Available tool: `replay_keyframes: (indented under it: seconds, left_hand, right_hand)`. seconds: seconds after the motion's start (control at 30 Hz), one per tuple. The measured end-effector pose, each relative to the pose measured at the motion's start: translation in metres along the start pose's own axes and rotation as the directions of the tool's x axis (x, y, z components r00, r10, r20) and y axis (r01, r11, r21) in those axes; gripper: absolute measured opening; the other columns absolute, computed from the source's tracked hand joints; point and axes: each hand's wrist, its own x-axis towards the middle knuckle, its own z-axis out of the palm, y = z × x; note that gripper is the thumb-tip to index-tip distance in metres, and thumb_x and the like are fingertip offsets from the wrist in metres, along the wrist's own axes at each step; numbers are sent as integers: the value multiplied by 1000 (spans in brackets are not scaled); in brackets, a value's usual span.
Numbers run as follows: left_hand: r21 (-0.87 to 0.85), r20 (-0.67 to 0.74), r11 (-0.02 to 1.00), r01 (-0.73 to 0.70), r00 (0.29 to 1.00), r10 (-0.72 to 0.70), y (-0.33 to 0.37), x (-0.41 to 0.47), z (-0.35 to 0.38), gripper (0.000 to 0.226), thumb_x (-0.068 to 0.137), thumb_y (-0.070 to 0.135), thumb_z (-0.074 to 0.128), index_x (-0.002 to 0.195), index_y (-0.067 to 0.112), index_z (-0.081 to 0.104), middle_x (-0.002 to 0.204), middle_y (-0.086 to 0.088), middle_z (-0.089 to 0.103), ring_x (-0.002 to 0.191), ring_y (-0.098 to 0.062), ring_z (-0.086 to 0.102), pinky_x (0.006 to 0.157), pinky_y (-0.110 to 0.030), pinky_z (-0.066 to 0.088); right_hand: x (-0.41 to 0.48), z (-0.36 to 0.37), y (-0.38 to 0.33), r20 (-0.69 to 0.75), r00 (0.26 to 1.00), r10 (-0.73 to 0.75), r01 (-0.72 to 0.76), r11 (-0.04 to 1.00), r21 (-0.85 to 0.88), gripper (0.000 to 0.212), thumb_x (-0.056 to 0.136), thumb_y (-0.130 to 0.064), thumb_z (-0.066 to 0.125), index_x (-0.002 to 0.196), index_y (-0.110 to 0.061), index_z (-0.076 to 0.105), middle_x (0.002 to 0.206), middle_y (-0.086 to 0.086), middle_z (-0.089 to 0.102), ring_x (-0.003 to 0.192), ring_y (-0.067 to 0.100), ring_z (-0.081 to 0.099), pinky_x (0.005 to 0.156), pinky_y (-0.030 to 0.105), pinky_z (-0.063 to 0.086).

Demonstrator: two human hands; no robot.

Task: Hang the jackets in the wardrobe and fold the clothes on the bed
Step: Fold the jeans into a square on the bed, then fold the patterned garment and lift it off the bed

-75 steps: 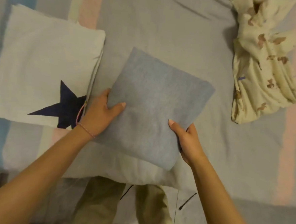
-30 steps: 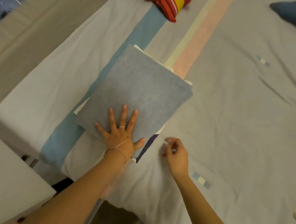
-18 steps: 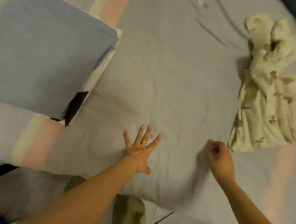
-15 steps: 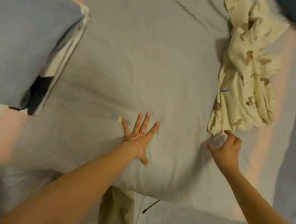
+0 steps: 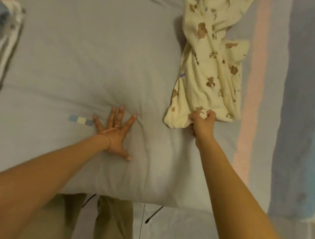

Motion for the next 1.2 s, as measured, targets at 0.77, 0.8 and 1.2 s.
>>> replay_keyframes:
  seconds: [0.77,0.8,1.2]
  left_hand:
    - [-475,-538,521,-709,703,465,33,-286,-177,38,71,16,57,108,7,57,101,8,46,92,2,50,79,-15,43]
    - [-481,-497,542,-689,723,479,24,-297,-190,39,71,15,62,109,11,55,103,10,46,94,6,49,81,-12,42]
    - [-748,-460,397,-531,847,265,-43,-415,-273,28,74,20,78,96,24,61,95,10,67,88,-5,64,67,-10,49]
  right_hand:
    - [-267,-5,-160,237,968,-85,-9,930,368,43,90,-25,61,129,-7,53,119,12,66,108,27,64,90,40,53]
    - [-273,-5,-177,251,959,-128,36,940,340,41,91,-22,60,129,-7,53,117,12,67,107,27,65,86,37,55]
    - [-392,42,-260,221,890,-398,222,804,552,34,95,-31,51,126,-18,48,117,1,65,107,19,62,89,37,53]
